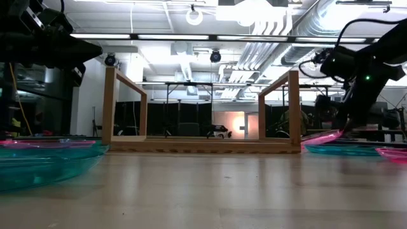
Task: Place and stack plates onto a shelf
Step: Put the pink plate on the shelf
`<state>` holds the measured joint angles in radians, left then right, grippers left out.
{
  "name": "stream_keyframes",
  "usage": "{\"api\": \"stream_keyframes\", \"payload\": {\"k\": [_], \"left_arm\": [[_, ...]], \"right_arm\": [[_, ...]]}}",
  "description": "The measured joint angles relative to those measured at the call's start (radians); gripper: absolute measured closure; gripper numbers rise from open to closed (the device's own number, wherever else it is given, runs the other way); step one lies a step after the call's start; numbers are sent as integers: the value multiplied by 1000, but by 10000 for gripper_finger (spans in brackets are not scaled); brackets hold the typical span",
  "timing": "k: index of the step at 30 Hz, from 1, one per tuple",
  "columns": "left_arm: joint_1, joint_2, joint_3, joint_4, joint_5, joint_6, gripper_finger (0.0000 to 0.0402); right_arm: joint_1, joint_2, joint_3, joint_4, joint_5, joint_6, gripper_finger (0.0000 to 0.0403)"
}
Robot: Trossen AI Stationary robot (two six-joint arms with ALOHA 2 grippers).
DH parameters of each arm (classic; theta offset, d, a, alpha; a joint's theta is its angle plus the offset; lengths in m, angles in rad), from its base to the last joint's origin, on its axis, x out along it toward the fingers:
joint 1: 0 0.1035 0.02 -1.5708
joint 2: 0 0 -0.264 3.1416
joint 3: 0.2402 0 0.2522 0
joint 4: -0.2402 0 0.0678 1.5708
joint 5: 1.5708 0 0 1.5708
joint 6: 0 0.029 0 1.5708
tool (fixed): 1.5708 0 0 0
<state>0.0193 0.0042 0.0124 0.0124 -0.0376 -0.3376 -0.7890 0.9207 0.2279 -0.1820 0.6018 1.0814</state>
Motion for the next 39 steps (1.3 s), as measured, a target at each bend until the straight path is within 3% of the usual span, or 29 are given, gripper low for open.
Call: {"api": "stream_keyframes", "payload": {"k": [20, 32, 39], "left_arm": [[0, 0, 0, 0, 0, 0, 401], [0, 0, 0, 0, 0, 0, 401], [0, 0, 0, 0, 0, 0, 401]], "right_arm": [[0, -318, 3, -87, -9, -96, 403], [3, -416, 278, -98, -5, -285, 403], [131, -343, 380, -35, -12, -350, 403]]}}
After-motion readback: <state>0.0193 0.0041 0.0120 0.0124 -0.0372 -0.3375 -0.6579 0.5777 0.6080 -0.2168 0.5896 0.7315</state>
